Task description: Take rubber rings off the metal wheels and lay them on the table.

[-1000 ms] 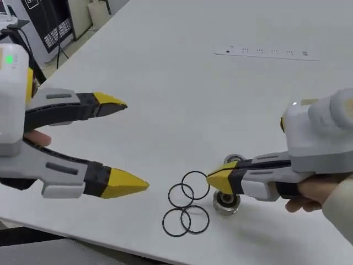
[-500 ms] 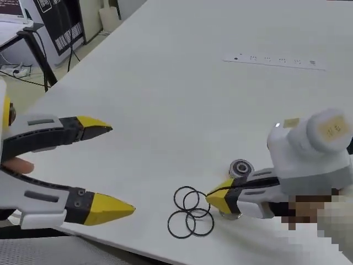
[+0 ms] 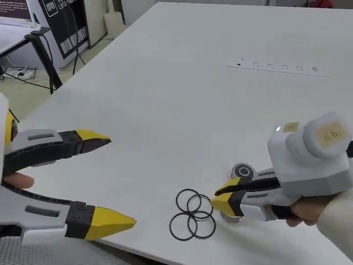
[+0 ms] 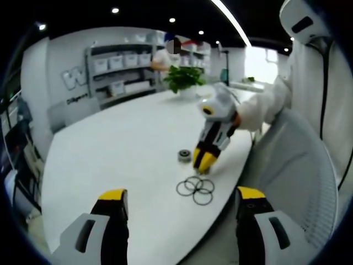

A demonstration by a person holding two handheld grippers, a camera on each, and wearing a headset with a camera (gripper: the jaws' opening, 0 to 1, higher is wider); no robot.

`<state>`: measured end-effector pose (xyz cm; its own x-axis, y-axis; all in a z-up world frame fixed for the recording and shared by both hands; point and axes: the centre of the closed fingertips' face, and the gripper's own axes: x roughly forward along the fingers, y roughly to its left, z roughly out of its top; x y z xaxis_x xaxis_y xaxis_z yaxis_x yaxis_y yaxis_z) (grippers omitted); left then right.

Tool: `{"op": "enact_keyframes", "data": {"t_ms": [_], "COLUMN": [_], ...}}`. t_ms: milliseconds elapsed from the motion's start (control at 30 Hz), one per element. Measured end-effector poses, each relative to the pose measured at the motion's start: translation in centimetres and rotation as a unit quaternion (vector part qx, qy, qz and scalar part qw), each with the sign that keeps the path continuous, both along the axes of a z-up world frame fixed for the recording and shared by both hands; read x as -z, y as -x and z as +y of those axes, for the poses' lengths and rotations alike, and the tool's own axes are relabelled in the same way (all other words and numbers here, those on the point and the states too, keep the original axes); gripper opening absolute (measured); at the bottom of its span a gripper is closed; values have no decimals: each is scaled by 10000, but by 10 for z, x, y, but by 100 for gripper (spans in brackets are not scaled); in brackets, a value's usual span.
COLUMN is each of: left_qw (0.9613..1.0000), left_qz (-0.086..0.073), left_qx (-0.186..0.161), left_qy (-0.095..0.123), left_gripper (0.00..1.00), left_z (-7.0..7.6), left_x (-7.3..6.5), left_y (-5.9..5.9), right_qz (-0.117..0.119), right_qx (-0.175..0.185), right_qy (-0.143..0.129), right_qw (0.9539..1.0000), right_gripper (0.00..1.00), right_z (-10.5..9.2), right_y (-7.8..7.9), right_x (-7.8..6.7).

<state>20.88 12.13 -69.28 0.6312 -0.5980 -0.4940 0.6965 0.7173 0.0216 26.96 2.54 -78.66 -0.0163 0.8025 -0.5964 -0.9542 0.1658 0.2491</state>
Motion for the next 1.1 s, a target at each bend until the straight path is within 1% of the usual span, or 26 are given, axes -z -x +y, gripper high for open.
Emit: {"op": "enact_keyframes", "data": {"t_ms": [100,233,400,533,633,700,833,933,1100], "left_qw": [10000,10000,10000,10000,10000,10000,9999,9999,9999], "left_qz": [1,14,15,11,-1,-15,-21,7,34], "left_qx": [-24,-10,27,65,68,70,98,106,116], "left_qy": [26,40,68,69,62,65,83,102,97], "left_gripper": [81,81,82,82,83,84,84,85,86], "left_z": [0,0,-1,0,0,0,-1,-2,-1], "left_x": [1,2,2,2,2,2,4,5,7], "left_y": [1,2,3,3,3,3,3,4,4], "right_qz": [-35,8,-51,-125,-250,-288,-297,-354,-360], "right_qx": [78,233,473,531,568,631,837,914,1001], "right_qy": [-57,-159,-290,-471,-533,-514,-580,-593,-633], "right_qw": [9999,9996,9984,9974,9966,9963,9944,9934,9923], "right_gripper": [11,14,22,29,36,39,44,49,57], "right_z": [-5,-11,-23,-35,-45,-53,-67,-76,-90], "right_y": [-3,-6,-11,-8,-6,-6,-4,0,10], "right_x": [-7,-16,-29,-43,-52,-56,-62,-64,-65]}}
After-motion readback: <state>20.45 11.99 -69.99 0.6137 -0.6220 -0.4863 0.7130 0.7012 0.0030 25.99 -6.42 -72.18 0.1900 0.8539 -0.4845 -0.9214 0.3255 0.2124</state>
